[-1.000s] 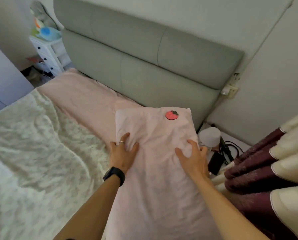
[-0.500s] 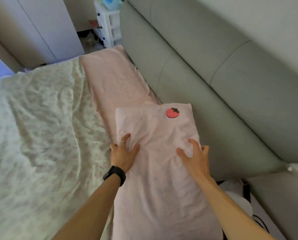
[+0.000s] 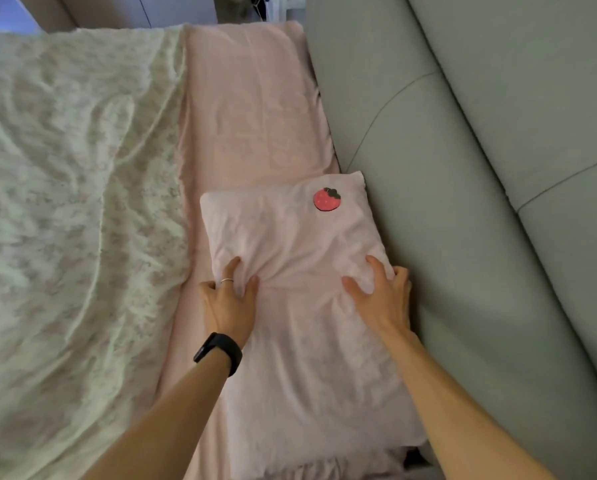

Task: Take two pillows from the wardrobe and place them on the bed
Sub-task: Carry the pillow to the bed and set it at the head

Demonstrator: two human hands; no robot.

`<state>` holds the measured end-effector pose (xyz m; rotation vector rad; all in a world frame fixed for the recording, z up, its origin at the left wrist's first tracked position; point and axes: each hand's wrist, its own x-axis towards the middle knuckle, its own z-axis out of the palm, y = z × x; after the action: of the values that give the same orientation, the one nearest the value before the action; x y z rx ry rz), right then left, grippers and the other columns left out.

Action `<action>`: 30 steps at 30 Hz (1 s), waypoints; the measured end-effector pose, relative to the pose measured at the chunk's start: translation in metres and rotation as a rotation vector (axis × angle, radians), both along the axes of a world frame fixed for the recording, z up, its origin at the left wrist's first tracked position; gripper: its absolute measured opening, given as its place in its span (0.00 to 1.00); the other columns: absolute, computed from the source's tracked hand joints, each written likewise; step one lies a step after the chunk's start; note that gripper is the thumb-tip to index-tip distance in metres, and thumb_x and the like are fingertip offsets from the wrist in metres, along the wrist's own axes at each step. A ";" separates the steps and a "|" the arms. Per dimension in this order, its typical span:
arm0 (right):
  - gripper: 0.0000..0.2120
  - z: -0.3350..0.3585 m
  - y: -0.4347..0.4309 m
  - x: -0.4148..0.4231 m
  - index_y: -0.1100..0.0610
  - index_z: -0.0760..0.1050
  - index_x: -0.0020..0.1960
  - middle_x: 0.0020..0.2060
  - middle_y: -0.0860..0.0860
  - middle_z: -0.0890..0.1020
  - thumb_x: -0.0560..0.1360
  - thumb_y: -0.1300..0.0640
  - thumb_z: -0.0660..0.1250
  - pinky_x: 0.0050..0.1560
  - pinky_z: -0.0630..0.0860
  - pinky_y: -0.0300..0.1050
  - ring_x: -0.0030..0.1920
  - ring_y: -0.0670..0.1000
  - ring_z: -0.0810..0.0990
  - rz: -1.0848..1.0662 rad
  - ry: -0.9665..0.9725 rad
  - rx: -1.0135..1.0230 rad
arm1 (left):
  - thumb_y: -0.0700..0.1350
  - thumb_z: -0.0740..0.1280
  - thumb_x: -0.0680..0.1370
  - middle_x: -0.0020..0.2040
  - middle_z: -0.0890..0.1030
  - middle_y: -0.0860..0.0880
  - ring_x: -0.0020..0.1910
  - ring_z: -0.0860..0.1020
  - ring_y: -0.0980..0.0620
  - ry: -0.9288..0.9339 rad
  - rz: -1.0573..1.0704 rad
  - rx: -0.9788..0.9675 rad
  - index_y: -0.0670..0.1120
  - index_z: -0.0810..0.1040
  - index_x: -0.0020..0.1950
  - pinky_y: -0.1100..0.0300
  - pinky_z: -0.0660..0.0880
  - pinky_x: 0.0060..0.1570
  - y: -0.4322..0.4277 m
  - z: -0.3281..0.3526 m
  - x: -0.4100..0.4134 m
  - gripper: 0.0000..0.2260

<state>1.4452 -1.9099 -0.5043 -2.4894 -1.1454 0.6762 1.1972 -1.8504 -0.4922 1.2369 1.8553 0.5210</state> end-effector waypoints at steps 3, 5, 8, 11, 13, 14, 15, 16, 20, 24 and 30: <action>0.33 -0.035 0.007 0.006 0.42 0.61 0.76 0.76 0.57 0.57 0.75 0.31 0.60 0.73 0.60 0.59 0.73 0.64 0.57 0.101 -0.099 -0.217 | 0.60 0.62 0.79 0.73 0.59 0.48 0.72 0.60 0.45 0.195 -0.039 0.039 0.59 0.62 0.77 0.51 0.60 0.71 0.014 -0.027 0.002 0.26; 0.33 -0.048 -0.002 0.004 0.42 0.60 0.77 0.79 0.56 0.55 0.76 0.30 0.56 0.74 0.56 0.61 0.77 0.63 0.53 0.156 -0.188 -0.253 | 0.63 0.59 0.79 0.80 0.51 0.51 0.78 0.49 0.47 0.299 -0.171 0.090 0.61 0.59 0.77 0.46 0.50 0.76 0.017 -0.036 0.001 0.27; 0.33 -0.060 -0.029 -0.005 0.41 0.63 0.77 0.79 0.54 0.58 0.75 0.29 0.53 0.74 0.56 0.62 0.78 0.62 0.54 0.243 -0.290 -0.106 | 0.67 0.55 0.78 0.81 0.42 0.55 0.79 0.38 0.49 0.342 -0.365 0.114 0.65 0.54 0.78 0.42 0.40 0.77 -0.001 -0.046 0.010 0.28; 0.35 -0.081 -0.052 -0.016 0.36 0.54 0.78 0.81 0.51 0.50 0.73 0.26 0.49 0.73 0.54 0.69 0.79 0.62 0.48 0.300 -0.249 -0.171 | 0.71 0.51 0.77 0.81 0.37 0.54 0.78 0.33 0.44 0.415 -0.494 0.065 0.68 0.48 0.77 0.37 0.37 0.75 -0.024 -0.070 0.020 0.30; 0.37 -0.100 -0.067 -0.019 0.32 0.42 0.78 0.81 0.47 0.41 0.71 0.23 0.43 0.72 0.51 0.74 0.80 0.60 0.43 0.273 -0.193 -0.268 | 0.72 0.50 0.76 0.80 0.36 0.54 0.78 0.33 0.40 0.444 -0.522 -0.001 0.70 0.45 0.76 0.31 0.39 0.72 -0.031 -0.092 0.017 0.30; 0.37 -0.110 -0.074 -0.019 0.32 0.38 0.77 0.80 0.46 0.38 0.71 0.22 0.40 0.72 0.50 0.74 0.80 0.59 0.41 0.261 -0.185 -0.289 | 0.73 0.50 0.76 0.80 0.36 0.55 0.78 0.33 0.39 0.467 -0.535 -0.011 0.71 0.43 0.76 0.29 0.41 0.71 -0.032 -0.103 0.014 0.30; 0.37 -0.119 -0.079 -0.017 0.31 0.36 0.76 0.80 0.46 0.36 0.70 0.22 0.37 0.73 0.50 0.74 0.80 0.59 0.40 0.254 -0.181 -0.294 | 0.73 0.50 0.76 0.80 0.35 0.56 0.78 0.34 0.39 0.490 -0.547 -0.012 0.72 0.42 0.75 0.28 0.42 0.71 -0.032 -0.114 0.010 0.30; 0.37 -0.127 -0.082 -0.017 0.32 0.35 0.76 0.80 0.46 0.35 0.70 0.22 0.36 0.73 0.50 0.73 0.80 0.59 0.40 0.249 -0.176 -0.290 | 0.74 0.49 0.76 0.80 0.34 0.56 0.78 0.34 0.39 0.512 -0.555 -0.009 0.72 0.40 0.75 0.27 0.43 0.70 -0.033 -0.123 0.008 0.30; 0.35 -0.146 -0.082 -0.019 0.30 0.32 0.75 0.80 0.45 0.36 0.70 0.22 0.35 0.74 0.53 0.68 0.80 0.58 0.42 0.214 -0.164 -0.281 | 0.75 0.45 0.75 0.80 0.33 0.53 0.78 0.37 0.37 0.620 -0.587 0.027 0.70 0.37 0.75 0.28 0.48 0.70 -0.030 -0.149 0.010 0.32; 0.36 -0.136 -0.082 -0.020 0.30 0.33 0.75 0.80 0.45 0.36 0.71 0.23 0.39 0.74 0.52 0.70 0.80 0.58 0.42 0.215 -0.117 -0.276 | 0.74 0.46 0.76 0.81 0.37 0.52 0.78 0.39 0.36 0.627 -0.603 0.063 0.69 0.38 0.76 0.27 0.48 0.70 -0.033 -0.148 0.008 0.32; 0.40 -0.104 -0.149 -0.054 0.35 0.39 0.78 0.80 0.48 0.35 0.70 0.21 0.40 0.67 0.40 0.81 0.78 0.62 0.33 0.122 -0.105 -0.325 | 0.70 0.55 0.77 0.81 0.39 0.46 0.79 0.38 0.38 0.497 -0.652 0.163 0.63 0.46 0.80 0.25 0.46 0.69 -0.087 -0.122 -0.009 0.34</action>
<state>1.3909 -2.0590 -0.6087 -2.7683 -1.3271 0.8327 1.1885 -1.9371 -0.6146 2.1112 1.6594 -0.0046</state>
